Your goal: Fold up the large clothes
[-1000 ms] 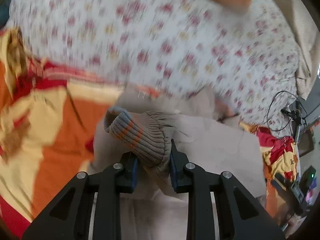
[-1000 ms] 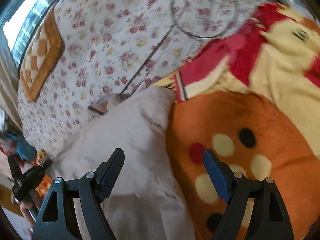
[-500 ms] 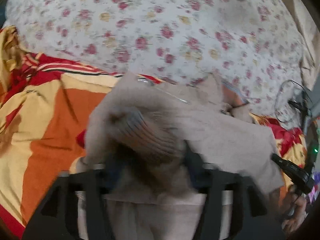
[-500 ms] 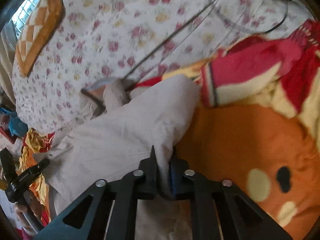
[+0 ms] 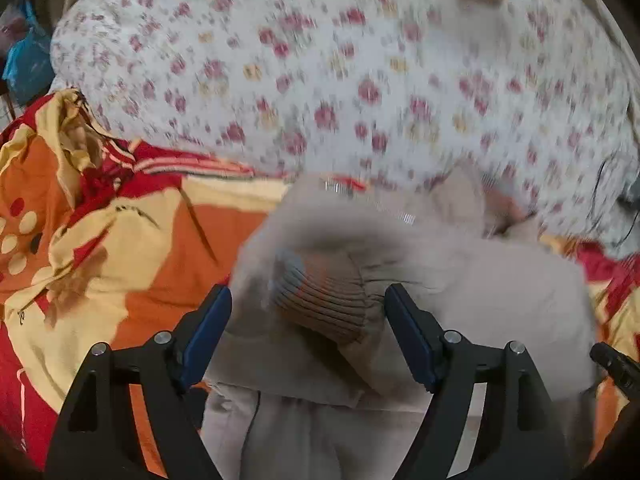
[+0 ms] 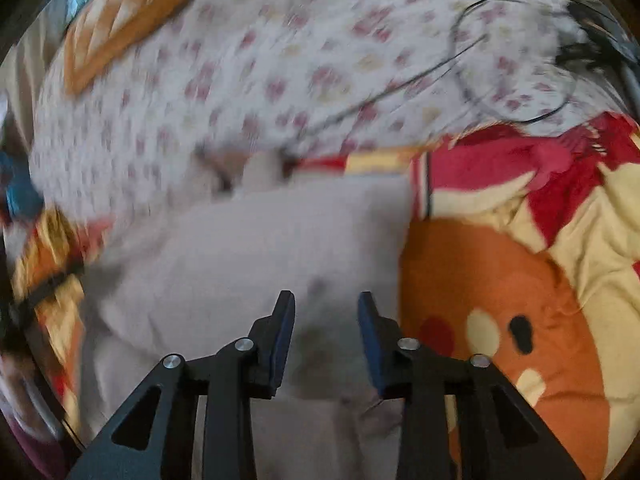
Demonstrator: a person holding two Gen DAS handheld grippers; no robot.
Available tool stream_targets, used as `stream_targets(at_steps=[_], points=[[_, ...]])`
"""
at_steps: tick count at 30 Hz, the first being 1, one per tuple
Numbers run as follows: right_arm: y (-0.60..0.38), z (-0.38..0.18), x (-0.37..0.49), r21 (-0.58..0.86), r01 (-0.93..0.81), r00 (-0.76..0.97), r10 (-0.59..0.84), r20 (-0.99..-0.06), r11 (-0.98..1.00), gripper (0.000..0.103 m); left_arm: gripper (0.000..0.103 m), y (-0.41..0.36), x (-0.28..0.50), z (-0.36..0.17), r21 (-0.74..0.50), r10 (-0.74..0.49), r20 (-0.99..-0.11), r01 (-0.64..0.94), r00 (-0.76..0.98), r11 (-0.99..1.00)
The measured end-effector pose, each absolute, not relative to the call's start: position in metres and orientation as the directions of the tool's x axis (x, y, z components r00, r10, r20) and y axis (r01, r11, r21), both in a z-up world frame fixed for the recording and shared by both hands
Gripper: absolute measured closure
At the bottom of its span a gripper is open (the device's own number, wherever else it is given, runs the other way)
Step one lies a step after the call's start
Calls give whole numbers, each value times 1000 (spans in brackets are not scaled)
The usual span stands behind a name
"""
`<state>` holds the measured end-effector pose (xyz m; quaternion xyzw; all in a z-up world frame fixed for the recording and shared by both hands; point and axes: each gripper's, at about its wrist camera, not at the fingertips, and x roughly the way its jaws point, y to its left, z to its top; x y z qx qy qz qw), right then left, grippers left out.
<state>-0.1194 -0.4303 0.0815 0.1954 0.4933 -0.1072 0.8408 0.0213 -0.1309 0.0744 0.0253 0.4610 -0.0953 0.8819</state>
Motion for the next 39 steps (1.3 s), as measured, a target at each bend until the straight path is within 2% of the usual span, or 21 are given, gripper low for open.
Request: stream_targets(at_steps=[2, 5, 10, 13, 19, 23, 27, 29, 31, 35, 39], points=[[-424, 53, -119, 139, 383, 402, -29, -915, 913, 73, 24, -134, 25, 55, 2, -103, -846, 198, 522, 980], [-431, 45, -128, 151, 405, 385, -18, -923, 902, 72, 24, -134, 28, 43, 9, -96, -866, 207, 490, 978], [-443, 86, -126, 229, 432, 506, -24, -862, 872, 53, 24, -133, 30, 56, -27, -125, -847, 193, 517, 981], [-442, 91, -105, 229, 424, 520, -28, -854, 876, 53, 24, -143, 36, 54, 9, -101, -847, 203, 522, 979], [-442, 45, -58, 185, 445, 450, -40, -892, 876, 58, 22, -152, 43, 37, 52, -66, -858, 214, 510, 976], [-450, 32, -52, 177, 465, 439, -52, -897, 867, 56, 21, -153, 45, 33, 59, -60, -858, 214, 511, 975], [-453, 59, -74, 193, 459, 439, -33, -898, 867, 54, 21, -151, 43, 35, 53, -67, -855, 215, 515, 975], [-451, 72, -96, 179, 446, 453, -49, -890, 877, 45, 21, -149, 39, 37, 42, -74, -856, 210, 512, 977], [-447, 74, -113, 165, 433, 453, -55, -890, 886, 41, 21, -147, 35, 41, 34, -80, -855, 210, 512, 977], [-444, 42, -132, 101, 452, 355, -75, -932, 887, 42, 21, -142, 22, 51, 35, -84, -851, 216, 518, 976], [-453, 48, -148, 184, 501, 381, -25, -924, 846, 40, 21, -128, -2, 65, 29, -105, -848, 243, 519, 969]])
